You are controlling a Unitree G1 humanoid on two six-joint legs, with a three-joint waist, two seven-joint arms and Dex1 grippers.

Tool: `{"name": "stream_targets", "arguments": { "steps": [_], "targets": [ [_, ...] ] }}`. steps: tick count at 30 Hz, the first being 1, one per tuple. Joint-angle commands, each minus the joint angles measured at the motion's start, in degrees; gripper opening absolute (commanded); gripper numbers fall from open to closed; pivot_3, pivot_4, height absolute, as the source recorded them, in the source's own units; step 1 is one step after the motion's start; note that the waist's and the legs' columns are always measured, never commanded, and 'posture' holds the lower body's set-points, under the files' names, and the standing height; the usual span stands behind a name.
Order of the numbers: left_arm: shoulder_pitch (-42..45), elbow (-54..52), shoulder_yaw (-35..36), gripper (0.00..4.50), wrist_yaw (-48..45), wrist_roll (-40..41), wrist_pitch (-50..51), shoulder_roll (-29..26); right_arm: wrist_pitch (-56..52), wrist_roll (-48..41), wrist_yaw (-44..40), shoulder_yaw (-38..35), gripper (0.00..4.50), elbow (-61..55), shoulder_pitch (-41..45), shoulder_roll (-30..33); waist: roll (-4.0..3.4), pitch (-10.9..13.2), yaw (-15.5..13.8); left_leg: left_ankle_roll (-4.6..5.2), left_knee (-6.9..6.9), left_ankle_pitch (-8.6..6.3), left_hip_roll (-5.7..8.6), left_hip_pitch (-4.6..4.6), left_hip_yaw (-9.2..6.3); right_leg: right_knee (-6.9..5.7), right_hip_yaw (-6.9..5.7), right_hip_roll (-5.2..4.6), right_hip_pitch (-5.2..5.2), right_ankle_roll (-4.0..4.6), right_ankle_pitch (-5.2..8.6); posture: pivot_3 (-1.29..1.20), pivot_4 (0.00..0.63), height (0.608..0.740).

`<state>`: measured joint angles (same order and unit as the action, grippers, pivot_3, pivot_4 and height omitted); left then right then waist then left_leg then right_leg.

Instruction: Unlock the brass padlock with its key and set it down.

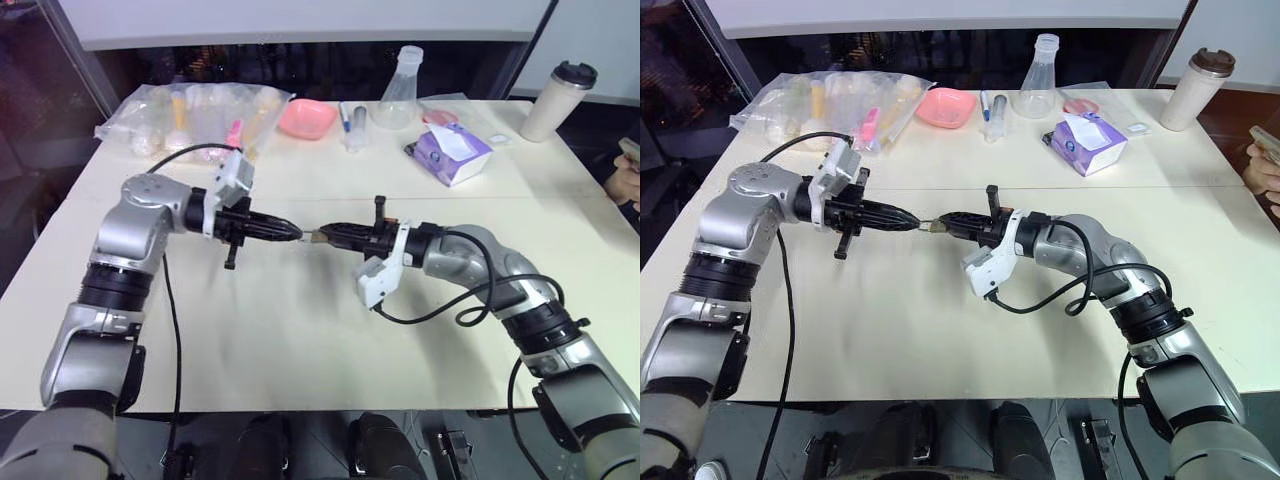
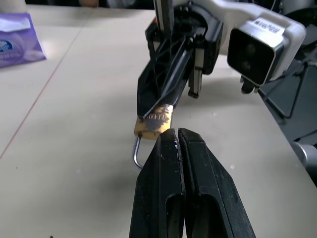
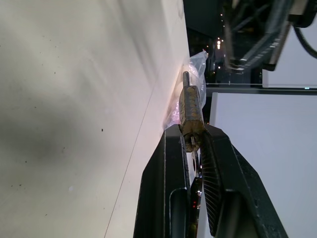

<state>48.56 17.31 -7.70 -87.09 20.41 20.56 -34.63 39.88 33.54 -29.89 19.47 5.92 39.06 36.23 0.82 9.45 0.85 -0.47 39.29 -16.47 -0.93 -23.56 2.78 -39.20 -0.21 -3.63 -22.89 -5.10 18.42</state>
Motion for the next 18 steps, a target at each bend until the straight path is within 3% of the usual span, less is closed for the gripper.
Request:
{"name": "stream_targets", "arguments": {
  "steps": [1,12,18],
  "targets": [
    [0.42,1.91,-0.42,0.03,0.93,-1.85,-3.62,0.76,-0.29,-1.22,0.2,-0.78,0.0,-2.45,0.58,-0.35,0.0,0.0,0.0,0.0,0.0,0.0,0.0,0.0,0.0,0.0,0.0,0.01,0.0,0.0,0.0,0.0,0.15,0.715],
    [2.3,10.45,-0.2,0.03,3.47,-5.34,-11.19,3.78,-0.59,-2.35,-0.93,-0.54,0.0,-4.54,0.02,-0.61,0.0,0.0,-0.04,0.0,0.0,0.0,0.01,0.0,0.01,-0.01,0.0,0.0,0.0,0.0,0.0,0.0,0.15,0.715],
    [1.32,11.46,-0.62,0.03,2.08,-6.28,-12.63,2.43,-1.17,-2.56,-1.53,-0.54,0.0,-3.97,0.03,-0.91,0.0,0.0,0.03,0.0,0.0,0.0,0.0,0.0,0.01,-0.01,0.0,0.01,-0.01,0.0,0.0,0.0,0.15,0.715]
  ]
}}
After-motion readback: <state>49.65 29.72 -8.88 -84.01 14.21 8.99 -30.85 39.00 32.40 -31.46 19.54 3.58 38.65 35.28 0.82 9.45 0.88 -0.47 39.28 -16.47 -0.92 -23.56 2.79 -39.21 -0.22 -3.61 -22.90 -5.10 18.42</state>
